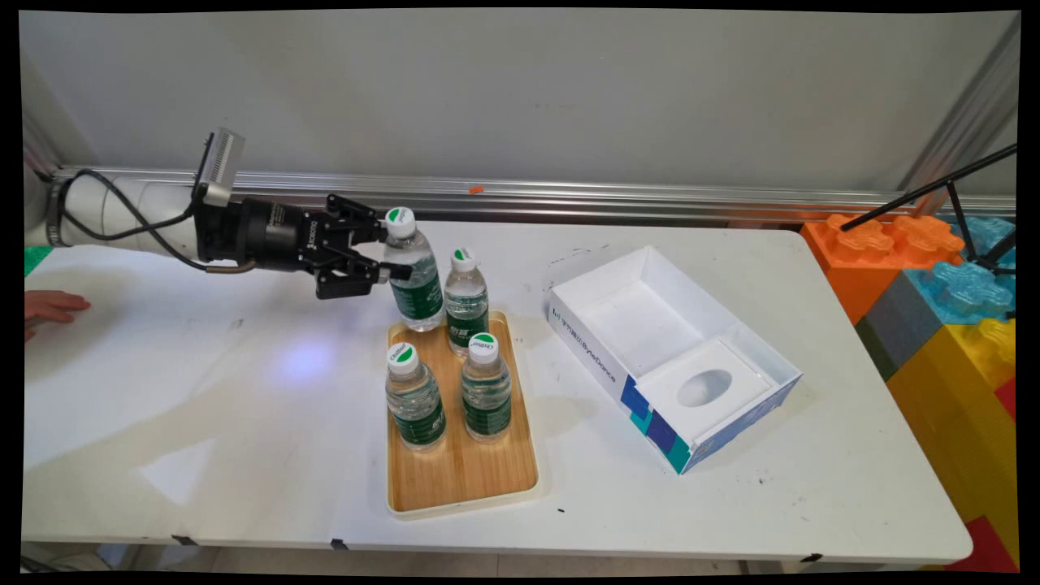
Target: Place the picked object on the tray
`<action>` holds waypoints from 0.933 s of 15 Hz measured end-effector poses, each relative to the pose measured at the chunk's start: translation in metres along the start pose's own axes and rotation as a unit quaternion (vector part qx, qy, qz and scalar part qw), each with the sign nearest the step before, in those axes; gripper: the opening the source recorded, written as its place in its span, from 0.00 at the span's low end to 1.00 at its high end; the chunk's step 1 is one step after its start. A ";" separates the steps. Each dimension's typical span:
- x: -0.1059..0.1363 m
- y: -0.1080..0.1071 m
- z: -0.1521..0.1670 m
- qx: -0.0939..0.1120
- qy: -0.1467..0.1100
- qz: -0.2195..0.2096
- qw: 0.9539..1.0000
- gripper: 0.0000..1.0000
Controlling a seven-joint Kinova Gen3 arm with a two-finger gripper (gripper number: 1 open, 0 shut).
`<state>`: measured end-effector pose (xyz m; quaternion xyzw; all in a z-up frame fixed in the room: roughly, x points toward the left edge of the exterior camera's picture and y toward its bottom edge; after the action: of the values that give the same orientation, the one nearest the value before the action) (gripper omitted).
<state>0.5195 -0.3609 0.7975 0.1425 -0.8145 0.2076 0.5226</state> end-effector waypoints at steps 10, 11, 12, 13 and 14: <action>-0.010 0.006 0.005 -0.006 -0.015 -0.007 1.000 0.00; -0.010 0.006 0.007 -0.006 -0.016 -0.008 1.000 0.00; -0.011 0.006 0.007 -0.006 -0.017 -0.008 1.000 0.00; -0.011 0.006 0.008 -0.006 -0.018 -0.009 1.000 0.00; -0.012 0.005 0.009 -0.005 -0.019 -0.009 1.000 0.00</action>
<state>0.5150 -0.3606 0.7822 0.1513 -0.8241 0.1959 0.5095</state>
